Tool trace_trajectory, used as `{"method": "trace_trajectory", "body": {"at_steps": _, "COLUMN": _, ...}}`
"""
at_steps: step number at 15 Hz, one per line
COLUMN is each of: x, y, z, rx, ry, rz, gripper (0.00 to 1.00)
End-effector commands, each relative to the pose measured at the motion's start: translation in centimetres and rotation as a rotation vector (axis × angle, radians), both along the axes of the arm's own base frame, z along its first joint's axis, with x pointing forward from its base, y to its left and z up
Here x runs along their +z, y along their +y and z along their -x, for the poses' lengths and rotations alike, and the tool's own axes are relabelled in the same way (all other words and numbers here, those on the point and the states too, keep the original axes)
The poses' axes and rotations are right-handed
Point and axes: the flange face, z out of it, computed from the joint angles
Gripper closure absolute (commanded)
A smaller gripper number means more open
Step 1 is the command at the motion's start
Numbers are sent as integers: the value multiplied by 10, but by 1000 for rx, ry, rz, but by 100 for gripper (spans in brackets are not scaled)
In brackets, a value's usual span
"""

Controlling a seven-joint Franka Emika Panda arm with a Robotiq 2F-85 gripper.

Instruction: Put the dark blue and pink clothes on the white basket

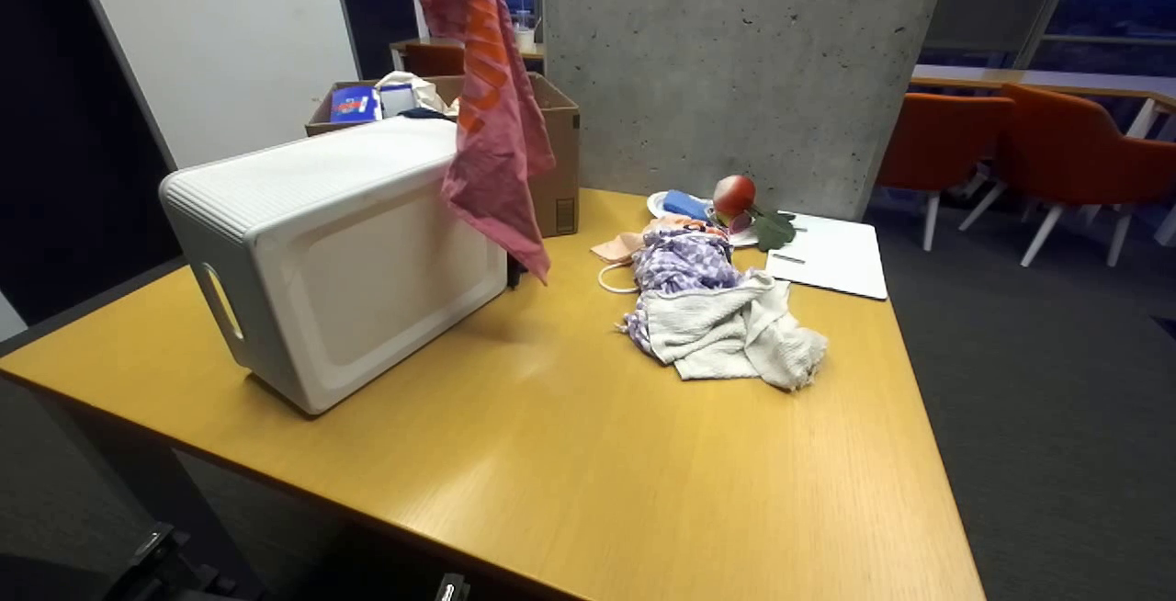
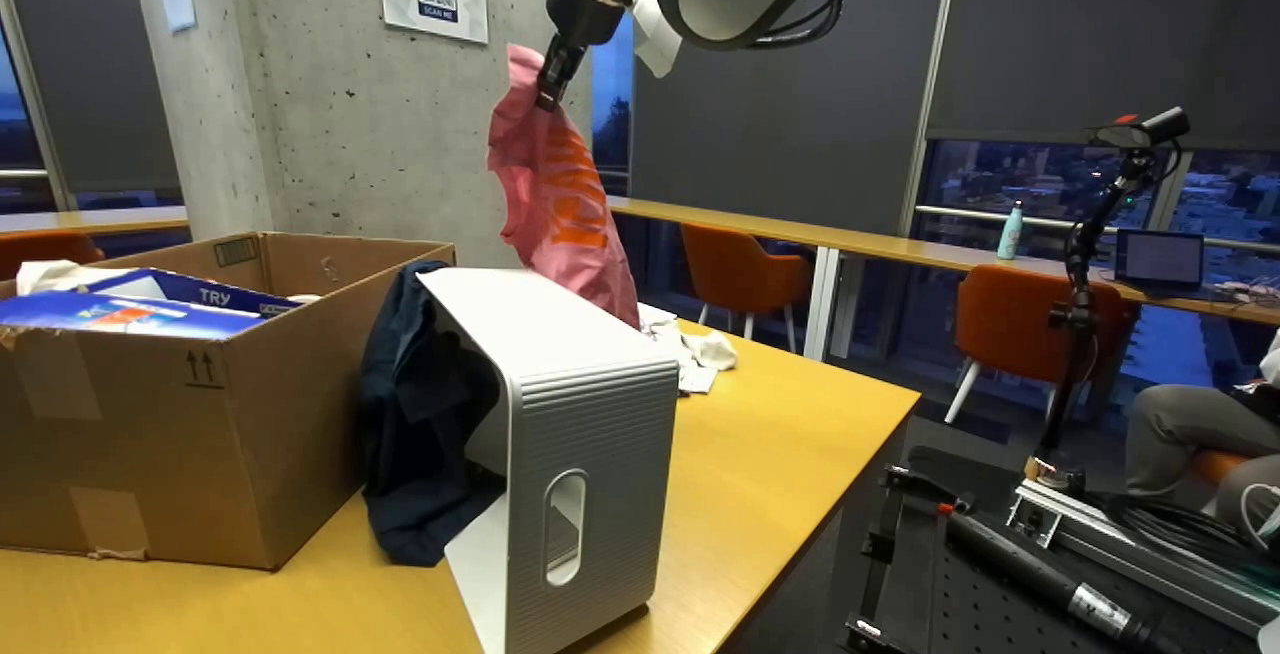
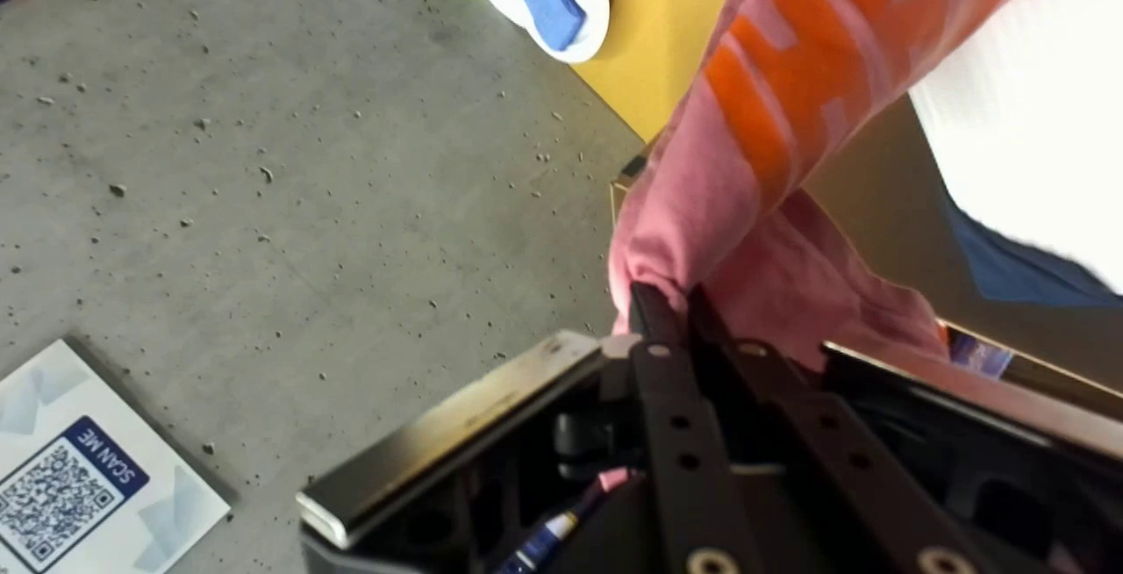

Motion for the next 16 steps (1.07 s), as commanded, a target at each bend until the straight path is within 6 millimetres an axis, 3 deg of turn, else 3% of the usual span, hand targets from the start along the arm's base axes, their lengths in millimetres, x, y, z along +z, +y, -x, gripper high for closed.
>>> {"method": "trace_trajectory", "body": {"at_steps": 1, "x": -1, "y": 6, "z": -4, "rx": 108, "ry": -43, "rz": -104, "gripper": 99}}
{"method": "trace_trajectory", "body": {"at_steps": 8, "x": -9, "y": 40, "z": -4, "rx": 274, "ry": 35, "rz": -306, "gripper": 99}}
{"method": "trace_trajectory", "body": {"at_steps": 16, "x": -50, "y": 51, "z": -17, "rx": 347, "ry": 183, "rz": -382, "gripper": 99}}
